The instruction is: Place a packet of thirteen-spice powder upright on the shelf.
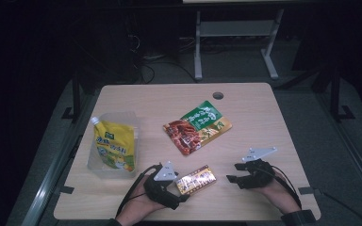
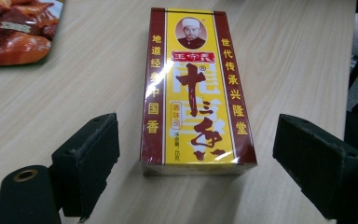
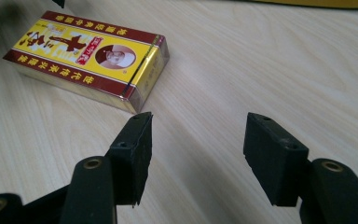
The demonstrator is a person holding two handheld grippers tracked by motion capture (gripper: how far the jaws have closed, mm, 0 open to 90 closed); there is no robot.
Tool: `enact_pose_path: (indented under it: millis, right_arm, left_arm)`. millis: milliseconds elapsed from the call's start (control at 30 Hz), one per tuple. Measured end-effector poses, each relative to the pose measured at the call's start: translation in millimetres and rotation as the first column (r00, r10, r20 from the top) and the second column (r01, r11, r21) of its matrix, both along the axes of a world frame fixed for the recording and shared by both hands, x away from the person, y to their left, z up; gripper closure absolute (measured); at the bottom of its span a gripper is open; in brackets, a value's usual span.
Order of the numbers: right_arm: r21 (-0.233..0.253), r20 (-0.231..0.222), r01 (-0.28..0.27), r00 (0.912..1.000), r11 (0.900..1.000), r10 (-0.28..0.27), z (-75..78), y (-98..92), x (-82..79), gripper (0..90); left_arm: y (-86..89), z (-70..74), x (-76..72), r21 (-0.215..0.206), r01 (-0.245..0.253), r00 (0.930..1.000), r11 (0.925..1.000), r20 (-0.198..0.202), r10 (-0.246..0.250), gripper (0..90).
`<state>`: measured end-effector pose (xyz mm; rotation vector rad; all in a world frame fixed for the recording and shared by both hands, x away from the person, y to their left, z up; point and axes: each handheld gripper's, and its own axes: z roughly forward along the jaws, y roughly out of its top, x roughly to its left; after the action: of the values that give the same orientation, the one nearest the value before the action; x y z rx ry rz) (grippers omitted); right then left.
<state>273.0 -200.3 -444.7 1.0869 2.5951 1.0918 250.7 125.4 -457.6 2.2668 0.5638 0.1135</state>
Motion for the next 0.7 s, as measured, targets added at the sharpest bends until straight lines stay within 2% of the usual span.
enact_pose_path:
  millis: [200, 367, 400, 533, 700]
  right_arm:
    - [0.002, 0.008, 0.015, 0.9999, 1.000, -0.015, 0.0, -2.0, 0.0, 41.7]
    - [-0.001, 0.013, 0.018, 0.9998, 1.000, -0.018, 0.4, -2.3, -0.2, 41.8]
    - [-0.001, 0.014, 0.018, 0.9997, 1.000, -0.018, 0.5, -2.3, -0.2, 41.8]
    - [-0.002, 0.022, 0.016, 0.9996, 1.000, -0.016, 1.2, -2.4, -0.1, 42.1]
    - [0.011, 0.028, 0.019, 0.9994, 1.000, -0.019, 3.1, -1.7, -1.0, 43.4]
  left_arm:
    - [-5.2, -5.5, 0.2, 0.036, 0.007, 0.9999, 0.9993, -0.011, -0.007, 15.3]
    - [-6.4, -7.7, -1.5, 0.058, 0.008, 0.9999, 0.9983, -0.010, -0.008, 21.7]
    - [-6.9, -8.3, -2.1, 0.049, -0.003, 0.9999, 0.9988, -0.012, 0.004, 22.9]
    - [-5.2, -7.5, -1.0, 0.056, -0.007, 0.9999, 0.9984, -0.013, 0.008, 30.4]
    - [-4.1, -5.5, -0.5, 0.068, 0.002, 0.9999, 0.9977, -0.011, -0.002, 31.2]
